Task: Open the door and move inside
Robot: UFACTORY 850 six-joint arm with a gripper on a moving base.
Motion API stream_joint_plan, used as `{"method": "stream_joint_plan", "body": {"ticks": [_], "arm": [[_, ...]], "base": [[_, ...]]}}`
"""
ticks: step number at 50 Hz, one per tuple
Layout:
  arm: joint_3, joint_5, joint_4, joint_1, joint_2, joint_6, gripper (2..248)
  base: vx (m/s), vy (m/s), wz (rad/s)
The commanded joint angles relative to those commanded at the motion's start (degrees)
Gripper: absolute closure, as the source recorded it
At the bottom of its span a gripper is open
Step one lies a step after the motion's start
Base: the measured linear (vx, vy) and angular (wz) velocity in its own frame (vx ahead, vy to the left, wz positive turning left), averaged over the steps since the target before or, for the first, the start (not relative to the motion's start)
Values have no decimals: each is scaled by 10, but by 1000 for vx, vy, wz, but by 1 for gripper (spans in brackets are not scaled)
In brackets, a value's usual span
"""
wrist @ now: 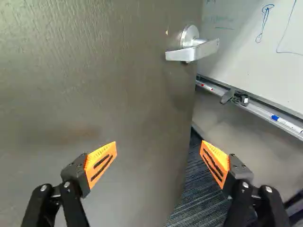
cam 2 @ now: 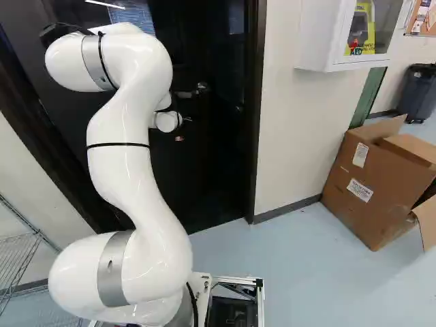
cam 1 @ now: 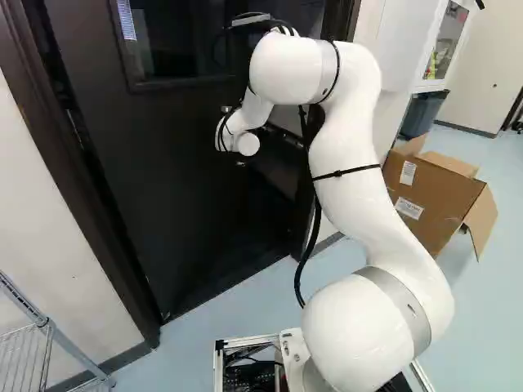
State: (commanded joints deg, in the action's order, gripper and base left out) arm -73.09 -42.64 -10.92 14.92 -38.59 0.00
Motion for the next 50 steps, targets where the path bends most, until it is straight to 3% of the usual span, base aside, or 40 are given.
{"method": "stream_joint_plan", "body": {"ticks": [31, 50], "arm": [[91, 0, 0, -13, 68, 0, 3], [84, 0, 0, 5, 63, 0, 3]], "base": [[0, 0, 0], [0, 0, 0]]}}
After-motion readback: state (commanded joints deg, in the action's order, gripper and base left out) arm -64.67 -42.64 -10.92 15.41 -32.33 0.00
